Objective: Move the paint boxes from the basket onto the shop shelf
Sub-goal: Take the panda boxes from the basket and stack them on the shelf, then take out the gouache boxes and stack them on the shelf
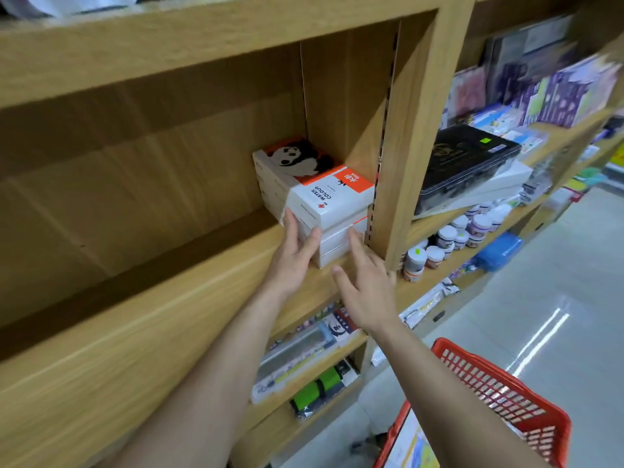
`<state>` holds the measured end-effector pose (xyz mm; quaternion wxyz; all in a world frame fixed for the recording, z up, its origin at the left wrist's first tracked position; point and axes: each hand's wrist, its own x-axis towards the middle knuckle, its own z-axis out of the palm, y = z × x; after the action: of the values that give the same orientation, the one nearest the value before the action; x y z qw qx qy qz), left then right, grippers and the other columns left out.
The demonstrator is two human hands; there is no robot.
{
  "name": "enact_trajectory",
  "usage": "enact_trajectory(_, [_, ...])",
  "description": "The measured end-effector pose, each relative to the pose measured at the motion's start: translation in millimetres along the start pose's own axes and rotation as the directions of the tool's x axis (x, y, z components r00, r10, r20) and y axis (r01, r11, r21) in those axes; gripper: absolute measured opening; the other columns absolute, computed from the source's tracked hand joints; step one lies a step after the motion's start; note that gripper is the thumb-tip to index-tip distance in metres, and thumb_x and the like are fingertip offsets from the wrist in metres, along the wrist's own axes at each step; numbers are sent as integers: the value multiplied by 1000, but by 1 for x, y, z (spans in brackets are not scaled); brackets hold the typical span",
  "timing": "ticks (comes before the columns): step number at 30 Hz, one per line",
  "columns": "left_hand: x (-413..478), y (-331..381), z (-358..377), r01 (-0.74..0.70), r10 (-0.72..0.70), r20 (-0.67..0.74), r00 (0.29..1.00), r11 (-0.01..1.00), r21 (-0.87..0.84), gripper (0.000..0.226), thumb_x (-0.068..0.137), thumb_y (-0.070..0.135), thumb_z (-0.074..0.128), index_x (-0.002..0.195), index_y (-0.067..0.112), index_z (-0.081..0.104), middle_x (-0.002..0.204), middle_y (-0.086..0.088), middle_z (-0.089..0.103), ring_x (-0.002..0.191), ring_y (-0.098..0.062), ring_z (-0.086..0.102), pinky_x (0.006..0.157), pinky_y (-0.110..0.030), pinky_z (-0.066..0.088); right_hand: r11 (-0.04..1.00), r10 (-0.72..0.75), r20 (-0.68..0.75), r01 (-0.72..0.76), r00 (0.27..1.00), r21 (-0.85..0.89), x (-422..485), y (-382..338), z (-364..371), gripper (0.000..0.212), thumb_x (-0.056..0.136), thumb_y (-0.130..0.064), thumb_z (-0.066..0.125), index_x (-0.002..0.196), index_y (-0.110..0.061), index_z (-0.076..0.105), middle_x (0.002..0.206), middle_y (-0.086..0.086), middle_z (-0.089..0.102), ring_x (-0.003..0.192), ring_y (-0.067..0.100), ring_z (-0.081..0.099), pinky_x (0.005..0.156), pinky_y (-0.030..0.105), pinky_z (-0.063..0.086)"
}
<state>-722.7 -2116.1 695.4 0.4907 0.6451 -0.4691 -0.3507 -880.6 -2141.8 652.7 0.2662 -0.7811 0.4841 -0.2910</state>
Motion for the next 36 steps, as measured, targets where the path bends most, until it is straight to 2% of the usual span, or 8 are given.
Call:
enact_trajectory(6, [7, -3, -6, -27, 35, -28, 999, 970, 243, 82, 94, 71, 32, 162, 37, 3, 156, 0, 49, 138, -26, 49, 110, -50, 43, 998, 54, 18, -54, 998, 18, -1, -7, 17, 81, 93, -63, 39, 158, -55, -10, 176, -7, 16, 154, 21, 23, 111, 64, 29])
enact_trajectory(13, [-25, -7, -19, -14, 15, -5, 1000, 993, 121, 54, 97, 56, 54, 148, 44, 39, 135, 23, 57, 128, -1, 51, 92, -13, 39, 991, -8, 126, -9, 992, 135, -8, -1, -18, 75, 101, -39, 58, 166, -36, 21, 172, -7, 28, 157, 16, 25, 125, 45, 31])
enact_trajectory(16, [-72, -15, -16, -116, 117, 5, 993, 970, 216, 44, 86, 64, 51, 128, 50, 52, 121, 37, 56, 108, 14, 57, 88, -19, 50, 995, 12, 107, -23, 994, 98, -38, 16, -39, 62, 102, -38, 62, 159, -25, 43, 162, -4, 47, 150, 16, 39, 123, 39, 32])
enact_trajectory(19, [-108, -33, 5, -209, 175, 140, 974, 936, 284, 20, 87, 53, 54, 104, 44, 63, 111, 29, 62, 98, 4, 62, 78, -20, 52, 986, 163, 70, -164, 984, 11, -88, 54, -52, 53, 99, -39, 67, 148, -23, 58, 150, 2, 59, 139, 20, 52, 112, 35, 40])
enact_trajectory(24, [-131, -92, 88, -178, -7, 464, 886, 918, 354, 22, 89, 36, 64, 100, 19, 73, 95, 9, 71, 88, -1, 65, 74, -11, 46, 837, 545, 81, -537, 834, -106, -187, 150, -67, 45, 95, -33, 74, 133, -9, 70, 136, 12, 68, 126, 29, 63, 101, 33, 47])
enact_trajectory(27, [-136, -148, 144, -129, -149, 553, 820, 893, 431, 18, 94, 20, 68, 110, 14, 72, 110, -4, 70, 96, -15, 67, 86, -29, 53, 693, 721, 85, -714, 688, -103, -241, 207, -65, 47, 95, -32, 74, 134, -7, 68, 138, 14, 67, 118, 31, 69, 101, 39, 52])
enact_trajectory(32, [-147, -226, 209, 12, -293, 532, 794, 883, 469, 38, 96, 21, 64, 133, 15, 60, 132, 2, 63, 118, -19, 63, 95, -34, 50, 533, 841, 176, -840, 512, -102, -293, 287, -24, 52, 96, -34, 72, 138, -5, 65, 139, 12, 70, 114, 29, 72, 94, 30, 49])
enact_trajectory(36, [-145, -280, 241, 26, -287, 461, 840, 869, 494, 43, 98, 23, 63, 140, 17, 55, 140, -1, 59, 126, -21, 59, 101, -38, 48, 511, 839, 247, -858, 485, -50, -295, 332, 38, 53, 96, -30, 70, 143, -8, 59, 135, 13, 71, 109, 30, 72, 87, 29, 48])
